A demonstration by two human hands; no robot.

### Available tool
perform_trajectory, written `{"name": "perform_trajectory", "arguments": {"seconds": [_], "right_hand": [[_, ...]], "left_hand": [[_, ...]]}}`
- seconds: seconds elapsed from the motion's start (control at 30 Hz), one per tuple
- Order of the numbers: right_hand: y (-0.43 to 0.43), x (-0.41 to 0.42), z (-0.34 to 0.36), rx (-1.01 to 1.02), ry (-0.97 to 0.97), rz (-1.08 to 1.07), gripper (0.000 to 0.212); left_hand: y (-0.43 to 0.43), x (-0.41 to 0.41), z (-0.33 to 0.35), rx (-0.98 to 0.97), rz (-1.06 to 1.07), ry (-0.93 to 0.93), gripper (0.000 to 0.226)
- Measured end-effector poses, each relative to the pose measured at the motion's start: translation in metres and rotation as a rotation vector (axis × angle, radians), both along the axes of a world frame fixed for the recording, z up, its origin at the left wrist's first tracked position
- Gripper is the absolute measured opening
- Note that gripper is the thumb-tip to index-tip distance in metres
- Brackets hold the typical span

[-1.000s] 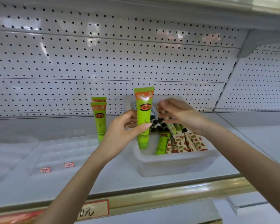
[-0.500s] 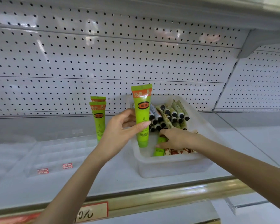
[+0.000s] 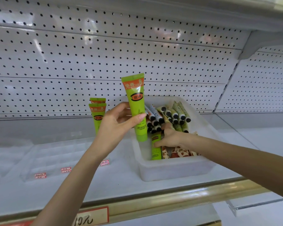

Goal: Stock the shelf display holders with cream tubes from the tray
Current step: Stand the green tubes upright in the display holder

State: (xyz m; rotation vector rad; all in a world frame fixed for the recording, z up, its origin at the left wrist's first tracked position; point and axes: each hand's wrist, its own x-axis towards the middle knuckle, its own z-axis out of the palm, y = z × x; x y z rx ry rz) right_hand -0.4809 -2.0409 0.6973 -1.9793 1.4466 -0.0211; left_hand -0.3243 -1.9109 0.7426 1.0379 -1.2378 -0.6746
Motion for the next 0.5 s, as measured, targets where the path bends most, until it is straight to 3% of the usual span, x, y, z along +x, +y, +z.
{"name": "perform_trajectory", "arguments": {"seconds": [0.1,0.3,0.5], "right_hand": [[0.0,0.002,0.003,0.053,-0.069,-0.046,0.114],[0.019,0.011,0.01,0.073,-0.281,0.079,0.066],[0.031,0.005,0.024,-0.065,-0.486,0.119,0.034]], "left_hand": [[0.0,0.004,0.002,-0.015,0.013,0.025,0.025],[0.005,0.012,0.009,-0.04,0.055,0.042,0.022],[0.021,0.015,0.016,-0.073,0.099,0.029,0.024]]}}
